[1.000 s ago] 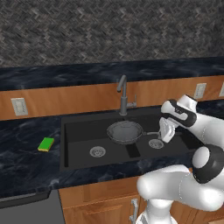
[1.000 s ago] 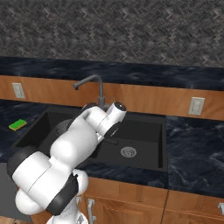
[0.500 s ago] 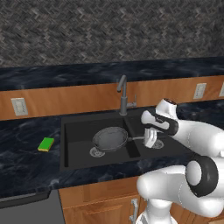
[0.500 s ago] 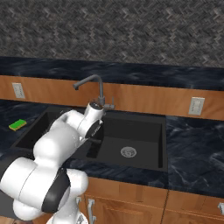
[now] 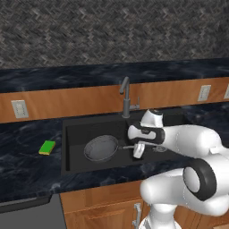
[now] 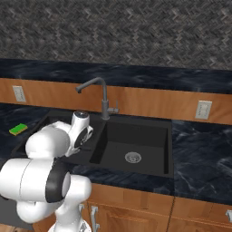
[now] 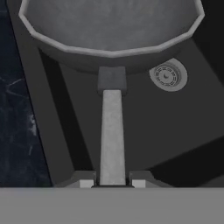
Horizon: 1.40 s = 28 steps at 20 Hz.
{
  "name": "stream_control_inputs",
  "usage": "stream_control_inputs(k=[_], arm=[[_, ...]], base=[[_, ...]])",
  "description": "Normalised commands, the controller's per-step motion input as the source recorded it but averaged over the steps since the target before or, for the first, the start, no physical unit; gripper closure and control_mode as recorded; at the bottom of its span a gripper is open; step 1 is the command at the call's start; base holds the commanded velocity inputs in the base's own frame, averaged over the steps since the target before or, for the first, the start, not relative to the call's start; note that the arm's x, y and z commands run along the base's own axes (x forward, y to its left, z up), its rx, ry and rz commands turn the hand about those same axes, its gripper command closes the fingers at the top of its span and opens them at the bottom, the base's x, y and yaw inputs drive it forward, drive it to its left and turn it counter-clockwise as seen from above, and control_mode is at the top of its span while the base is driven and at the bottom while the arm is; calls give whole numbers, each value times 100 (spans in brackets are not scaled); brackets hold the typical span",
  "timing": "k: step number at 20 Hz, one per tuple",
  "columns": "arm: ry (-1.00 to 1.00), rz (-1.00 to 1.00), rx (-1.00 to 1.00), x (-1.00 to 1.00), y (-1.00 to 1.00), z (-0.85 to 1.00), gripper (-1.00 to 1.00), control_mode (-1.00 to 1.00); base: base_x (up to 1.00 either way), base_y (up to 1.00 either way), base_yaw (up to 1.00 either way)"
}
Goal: Pick the pan and sponge and place them into the sink. Then turn on the water.
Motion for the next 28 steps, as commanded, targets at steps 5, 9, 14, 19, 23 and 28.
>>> stream_control_inputs(k=[5,9,14,19,23,28], arm=[[0,-3,0,20,34,-26,100,-100],[0,-6,0,12,31,-25,100,-100],[0,-6,0,22,23,-16,100,-100],[0,-6,-2,28,15,-6,100,-100],[0,-7,-1,36,5,-3,100,-100],[0,-6,-2,34,3,0,100,-100]], base=[[0,0,0],[0,0,0],[0,0,0],[0,0,0],[0,0,0],[0,0,0]])
